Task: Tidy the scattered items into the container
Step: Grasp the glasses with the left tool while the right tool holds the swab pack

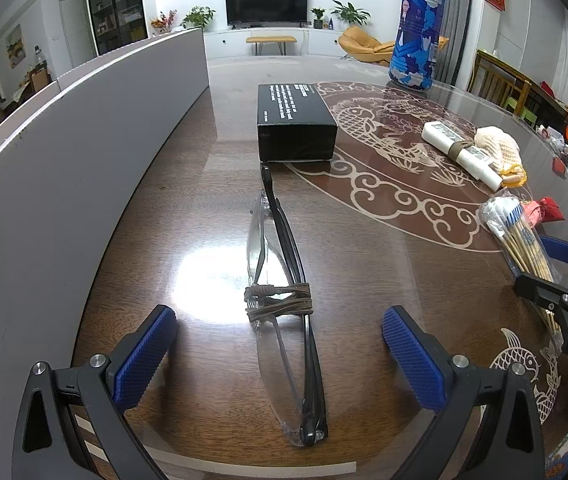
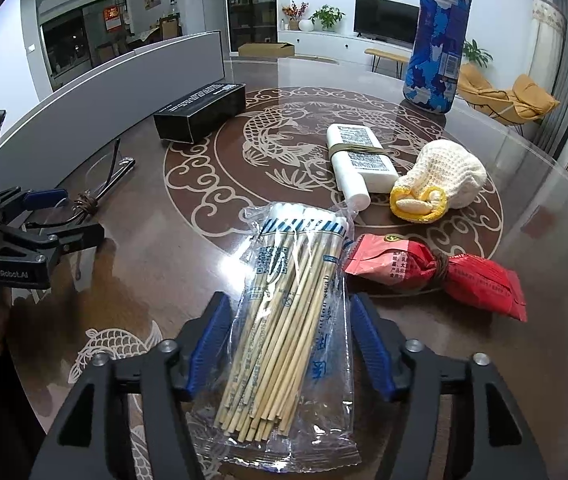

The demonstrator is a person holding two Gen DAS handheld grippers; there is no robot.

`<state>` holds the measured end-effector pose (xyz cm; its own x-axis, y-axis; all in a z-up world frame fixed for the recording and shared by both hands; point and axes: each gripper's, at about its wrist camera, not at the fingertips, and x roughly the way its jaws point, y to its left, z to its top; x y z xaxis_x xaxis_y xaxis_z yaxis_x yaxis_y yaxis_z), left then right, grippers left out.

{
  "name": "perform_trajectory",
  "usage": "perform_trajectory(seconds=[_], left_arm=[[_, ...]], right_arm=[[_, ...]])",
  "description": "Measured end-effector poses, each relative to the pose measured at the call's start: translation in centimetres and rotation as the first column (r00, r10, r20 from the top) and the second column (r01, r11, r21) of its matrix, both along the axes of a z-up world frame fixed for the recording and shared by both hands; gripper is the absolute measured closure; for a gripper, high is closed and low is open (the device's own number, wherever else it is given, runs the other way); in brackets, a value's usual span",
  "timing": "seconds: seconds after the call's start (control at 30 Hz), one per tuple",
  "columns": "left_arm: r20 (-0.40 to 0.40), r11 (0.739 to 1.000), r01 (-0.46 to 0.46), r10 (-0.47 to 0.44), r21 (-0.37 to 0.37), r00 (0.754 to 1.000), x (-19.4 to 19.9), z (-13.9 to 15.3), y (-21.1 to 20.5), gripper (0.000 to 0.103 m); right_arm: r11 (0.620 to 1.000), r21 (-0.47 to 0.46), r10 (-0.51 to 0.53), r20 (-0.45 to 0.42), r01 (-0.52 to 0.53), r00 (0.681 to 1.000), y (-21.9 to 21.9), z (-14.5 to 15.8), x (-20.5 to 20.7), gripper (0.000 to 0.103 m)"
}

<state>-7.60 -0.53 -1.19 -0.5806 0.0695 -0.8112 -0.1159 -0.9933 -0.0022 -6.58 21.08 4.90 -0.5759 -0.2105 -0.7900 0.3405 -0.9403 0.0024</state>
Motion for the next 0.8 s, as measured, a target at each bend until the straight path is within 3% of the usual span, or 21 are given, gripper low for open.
perform_trajectory(seconds=[0.27,0.4,0.43,0.5,0.57,0.7,0.8], left_arm=[[0.076,0.996,0.034,-0.040,0.080,0.996,-0.6,0.7,-0.9,0.000],[0.108,0.999,0.042,-0.040,-0.022,0.993,-1.9,0.3,0.3,0.000],[0.100,0.999,0.048,-0.045,-0.023,0.994,-2.0,0.4,0.5,0.006],[0.088,0.999,0.045,-0.043,-0.020,0.995,-2.1,0.9,0.7,0.033],[0.092,0.998,0.055,-0.053,-0.026,0.994,-2.2,1.4,1.0,0.074],[0.111,0.995,0.082,-0.076,-0.051,0.991,-1.4,1.6,1.2,0.075],[0.114,0.997,0.072,-0.068,-0.026,0.991,-0.1,1.9,0.9,0.075]], right_arm=[[1.000,0.001,0.003,0.001,-0.003,1.000,-0.1,0.0,0.0,0.029],[1.000,-0.002,0.008,0.004,-0.008,1.000,-0.1,-0.1,0.0,0.028],[1.000,-0.005,0.011,0.005,-0.011,1.000,-0.1,-0.1,0.0,0.027],[1.000,-0.023,0.014,0.007,-0.014,1.000,0.1,0.0,-0.1,0.027],[0.998,-0.052,0.023,0.012,-0.022,1.000,0.4,0.1,-0.1,0.027],[0.996,-0.058,0.069,0.096,-0.063,0.993,0.6,0.6,-1.0,0.027],[0.990,-0.110,0.104,0.200,-0.083,0.974,0.9,1.0,-2.2,0.027]])
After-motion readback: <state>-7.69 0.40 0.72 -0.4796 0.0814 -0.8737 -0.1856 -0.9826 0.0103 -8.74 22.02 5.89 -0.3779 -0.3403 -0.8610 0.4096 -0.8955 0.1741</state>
